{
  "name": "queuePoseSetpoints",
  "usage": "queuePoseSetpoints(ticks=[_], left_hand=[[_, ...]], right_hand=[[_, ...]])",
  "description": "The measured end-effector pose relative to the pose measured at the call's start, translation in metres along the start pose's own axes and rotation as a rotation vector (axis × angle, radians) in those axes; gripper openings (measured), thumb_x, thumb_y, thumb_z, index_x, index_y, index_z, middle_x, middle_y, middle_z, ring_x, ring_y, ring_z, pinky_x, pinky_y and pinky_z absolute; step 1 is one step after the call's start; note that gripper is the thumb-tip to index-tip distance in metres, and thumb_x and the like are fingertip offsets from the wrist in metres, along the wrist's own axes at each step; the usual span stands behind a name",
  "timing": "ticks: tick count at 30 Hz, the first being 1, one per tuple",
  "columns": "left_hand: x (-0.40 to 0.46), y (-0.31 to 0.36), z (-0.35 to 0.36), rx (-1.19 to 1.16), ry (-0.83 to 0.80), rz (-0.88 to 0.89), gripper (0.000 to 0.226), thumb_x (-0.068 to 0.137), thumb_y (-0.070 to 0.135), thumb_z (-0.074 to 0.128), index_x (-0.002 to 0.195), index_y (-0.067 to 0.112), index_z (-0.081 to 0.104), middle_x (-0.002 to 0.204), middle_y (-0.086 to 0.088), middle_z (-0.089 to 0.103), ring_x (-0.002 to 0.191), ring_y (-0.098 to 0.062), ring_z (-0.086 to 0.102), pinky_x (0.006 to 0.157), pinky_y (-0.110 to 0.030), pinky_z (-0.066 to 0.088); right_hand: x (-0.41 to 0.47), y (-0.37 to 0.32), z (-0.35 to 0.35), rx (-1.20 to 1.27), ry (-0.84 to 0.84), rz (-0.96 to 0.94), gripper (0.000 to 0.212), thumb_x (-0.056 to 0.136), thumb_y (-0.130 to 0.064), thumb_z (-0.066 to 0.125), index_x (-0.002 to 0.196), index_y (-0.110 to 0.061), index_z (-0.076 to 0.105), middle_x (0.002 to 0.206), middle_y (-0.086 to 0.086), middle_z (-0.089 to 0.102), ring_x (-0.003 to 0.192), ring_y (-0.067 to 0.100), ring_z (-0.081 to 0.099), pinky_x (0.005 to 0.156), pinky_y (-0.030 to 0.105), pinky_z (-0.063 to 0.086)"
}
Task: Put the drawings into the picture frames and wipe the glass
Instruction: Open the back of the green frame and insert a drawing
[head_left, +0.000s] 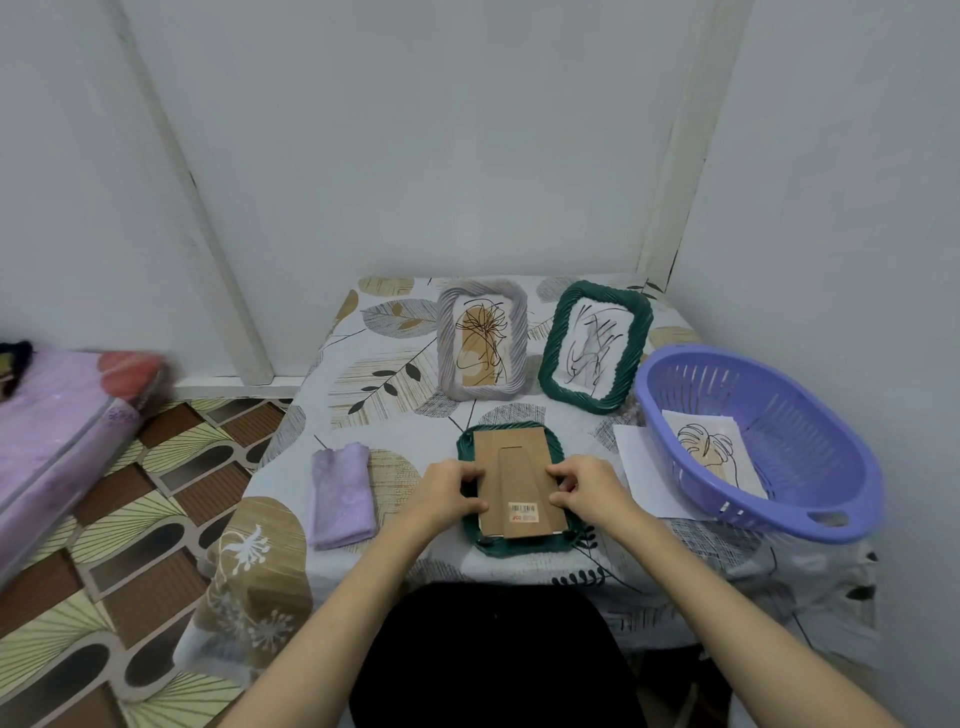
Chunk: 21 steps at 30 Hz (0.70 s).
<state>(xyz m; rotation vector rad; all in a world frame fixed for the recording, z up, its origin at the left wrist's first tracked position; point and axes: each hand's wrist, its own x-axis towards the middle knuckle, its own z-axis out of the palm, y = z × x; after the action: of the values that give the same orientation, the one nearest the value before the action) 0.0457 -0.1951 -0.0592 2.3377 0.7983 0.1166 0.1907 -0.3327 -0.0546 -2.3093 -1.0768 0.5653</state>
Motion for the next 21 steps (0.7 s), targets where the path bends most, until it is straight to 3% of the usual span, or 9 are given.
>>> queuePoseSetpoints(ticks=[4, 8, 11, 16, 21], left_hand=[[0.004, 0.0, 0.003, 0.074, -0.033, 0.023, 0.045, 0.083, 0.015, 0.065, 0.125, 0.003, 0.055, 0.135, -0.011, 0.053, 0.125, -0.023, 0.046, 0.101, -0.024, 0.032], [0.004, -0.003, 0.004, 0.193, -0.052, 0.013, 0.049, 0.085, 0.025, 0.063, 0.131, 0.012, 0.051, 0.144, -0.011, 0.036, 0.133, -0.032, 0.025, 0.112, -0.036, 0.02], [0.005, -0.008, 0.003, 0.197, -0.034, 0.051, 0.052, 0.083, 0.028, 0.065, 0.131, 0.015, 0.051, 0.146, -0.005, 0.036, 0.132, -0.029, 0.025, 0.111, -0.032, 0.018], [0.004, -0.017, 0.0, 0.139, -0.019, 0.113, 0.049, 0.082, 0.031, 0.066, 0.127, 0.016, 0.054, 0.147, 0.002, 0.037, 0.131, -0.026, 0.026, 0.108, -0.027, 0.02], [0.003, -0.024, 0.003, 0.027, -0.007, 0.129, 0.04, 0.084, 0.031, 0.065, 0.119, 0.015, 0.055, 0.149, 0.004, 0.034, 0.133, -0.023, 0.026, 0.109, -0.031, 0.023]], right_hand=[[0.003, 0.0, 0.003, -0.056, -0.012, 0.013, 0.042, 0.082, -0.005, 0.066, 0.123, -0.002, 0.056, 0.111, 0.015, 0.062, 0.103, 0.024, 0.058, 0.079, 0.015, 0.035], [0.006, -0.001, 0.003, -0.16, -0.046, -0.031, 0.028, 0.083, -0.007, 0.064, 0.109, 0.003, 0.063, 0.116, 0.016, 0.055, 0.103, 0.026, 0.056, 0.086, 0.022, 0.039], [0.006, -0.002, 0.002, -0.231, -0.075, -0.055, 0.026, 0.085, -0.007, 0.061, 0.105, 0.008, 0.06, 0.118, 0.018, 0.051, 0.104, 0.029, 0.055, 0.091, 0.032, 0.042], [0.007, 0.0, -0.001, -0.314, -0.06, -0.141, 0.034, 0.085, -0.018, 0.063, 0.118, -0.008, 0.061, 0.133, 0.005, 0.046, 0.118, 0.025, 0.038, 0.103, 0.035, 0.033], [0.003, 0.009, -0.002, -0.231, -0.054, -0.128, 0.032, 0.088, -0.02, 0.06, 0.119, -0.015, 0.053, 0.138, -0.001, 0.048, 0.12, 0.027, 0.035, 0.102, 0.038, 0.032]])
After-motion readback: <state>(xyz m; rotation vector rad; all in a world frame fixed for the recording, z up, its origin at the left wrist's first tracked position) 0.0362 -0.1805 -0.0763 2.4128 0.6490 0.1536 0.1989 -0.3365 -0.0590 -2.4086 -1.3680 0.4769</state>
